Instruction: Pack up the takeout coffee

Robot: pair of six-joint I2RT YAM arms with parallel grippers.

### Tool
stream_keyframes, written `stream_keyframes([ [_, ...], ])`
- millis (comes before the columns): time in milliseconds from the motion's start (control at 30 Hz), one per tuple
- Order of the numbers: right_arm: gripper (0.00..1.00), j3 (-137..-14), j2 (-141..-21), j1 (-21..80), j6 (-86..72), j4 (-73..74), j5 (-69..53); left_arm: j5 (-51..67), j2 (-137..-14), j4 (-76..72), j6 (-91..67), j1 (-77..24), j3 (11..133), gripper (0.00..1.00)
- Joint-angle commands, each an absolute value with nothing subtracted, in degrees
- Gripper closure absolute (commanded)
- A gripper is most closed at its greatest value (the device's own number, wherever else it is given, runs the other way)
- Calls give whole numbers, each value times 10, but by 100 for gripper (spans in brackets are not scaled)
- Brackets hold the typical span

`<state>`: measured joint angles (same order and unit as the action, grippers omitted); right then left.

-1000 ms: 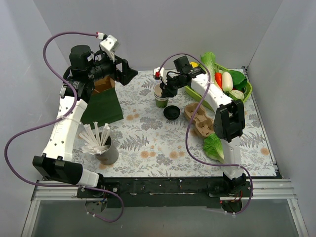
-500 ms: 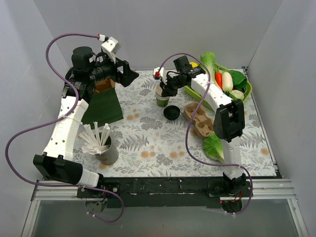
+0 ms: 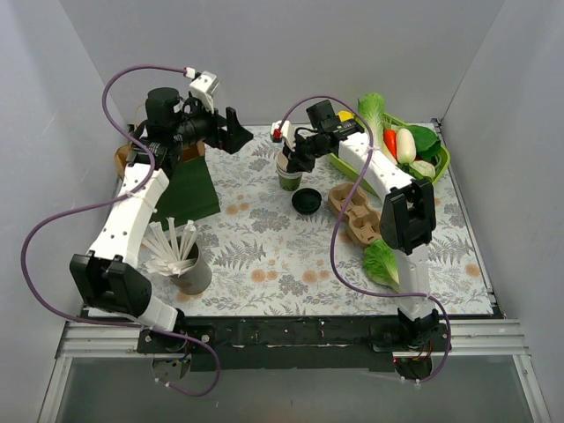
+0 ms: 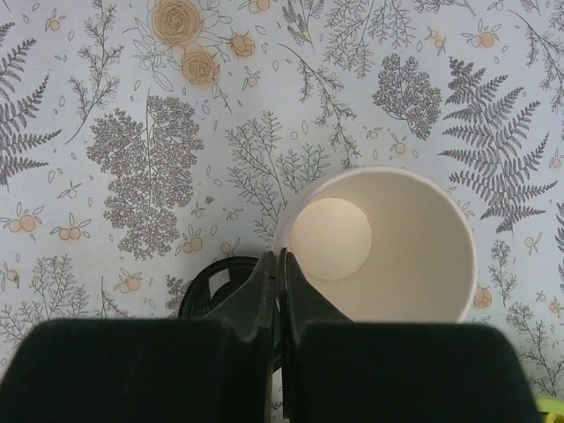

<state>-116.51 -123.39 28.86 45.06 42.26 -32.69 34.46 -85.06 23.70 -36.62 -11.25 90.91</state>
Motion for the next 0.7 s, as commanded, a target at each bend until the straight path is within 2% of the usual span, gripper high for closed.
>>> stream_keyframes([
  [0, 99, -1174, -1208, 284, 415, 411, -309, 324, -874, 208, -418, -116, 924, 2],
  [200, 99, -1171, -1182, 269, 353, 367, -308, 296, -945, 204, -461, -128, 973, 4],
  [400, 99, -1192, -1194, 265, 322, 360, -308, 289, -951, 202, -470, -138, 962, 5],
  [667, 99, -1148, -1150, 265, 287, 268, -244, 275, -994, 190, -494, -167, 957, 5],
])
